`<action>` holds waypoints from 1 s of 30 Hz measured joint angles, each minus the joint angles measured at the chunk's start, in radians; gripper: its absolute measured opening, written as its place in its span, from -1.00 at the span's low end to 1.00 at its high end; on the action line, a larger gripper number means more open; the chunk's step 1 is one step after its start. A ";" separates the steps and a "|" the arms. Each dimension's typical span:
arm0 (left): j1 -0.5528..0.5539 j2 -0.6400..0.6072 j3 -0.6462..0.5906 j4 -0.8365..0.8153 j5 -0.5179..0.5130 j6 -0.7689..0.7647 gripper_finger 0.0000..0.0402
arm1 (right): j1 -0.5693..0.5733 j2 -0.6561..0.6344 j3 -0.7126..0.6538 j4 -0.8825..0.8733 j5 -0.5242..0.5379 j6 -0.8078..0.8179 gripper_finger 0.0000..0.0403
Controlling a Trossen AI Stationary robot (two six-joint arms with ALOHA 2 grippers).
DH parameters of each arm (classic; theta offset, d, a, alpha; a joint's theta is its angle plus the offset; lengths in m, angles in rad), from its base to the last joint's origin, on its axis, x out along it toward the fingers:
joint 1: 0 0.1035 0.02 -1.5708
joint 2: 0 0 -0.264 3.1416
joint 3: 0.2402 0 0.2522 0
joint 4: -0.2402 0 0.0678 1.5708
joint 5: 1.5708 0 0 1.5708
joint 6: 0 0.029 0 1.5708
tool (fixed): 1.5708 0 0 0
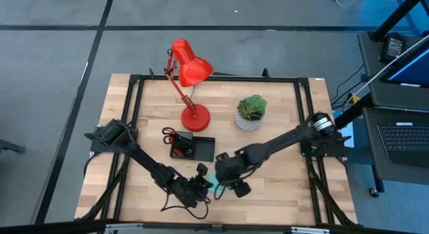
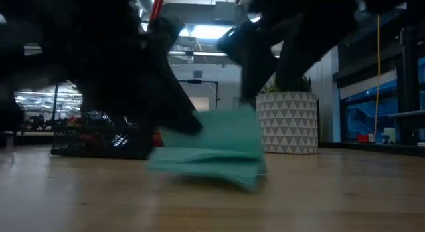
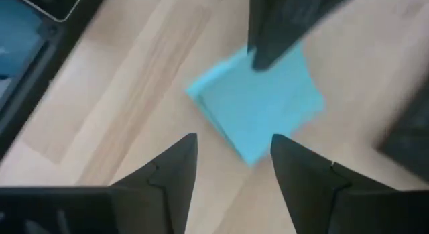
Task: Pick and place office supplies into organizer
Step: Put the blue sticky notes into the black desk organizer
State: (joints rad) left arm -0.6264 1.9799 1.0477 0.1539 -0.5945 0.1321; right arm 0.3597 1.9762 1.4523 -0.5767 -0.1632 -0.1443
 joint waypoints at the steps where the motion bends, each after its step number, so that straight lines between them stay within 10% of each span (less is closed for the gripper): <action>1: -0.004 -0.014 0.000 -0.021 -0.015 -0.016 -0.99 | 0.006 -0.023 -0.018 0.006 0.017 0.017 -0.04; 17: 0.001 -0.205 0.002 -0.321 -0.269 -0.069 -0.99 | 0.113 -0.439 -0.573 0.469 0.269 0.319 -0.04; 30: 0.040 -0.216 0.000 -0.466 -0.375 -0.123 -0.99 | 0.115 -0.482 -0.744 0.649 0.299 0.403 -0.04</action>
State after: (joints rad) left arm -0.5861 1.7643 1.0482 -0.3123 -0.9693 0.0088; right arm 0.4751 1.4940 0.7078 0.0724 0.1358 0.2584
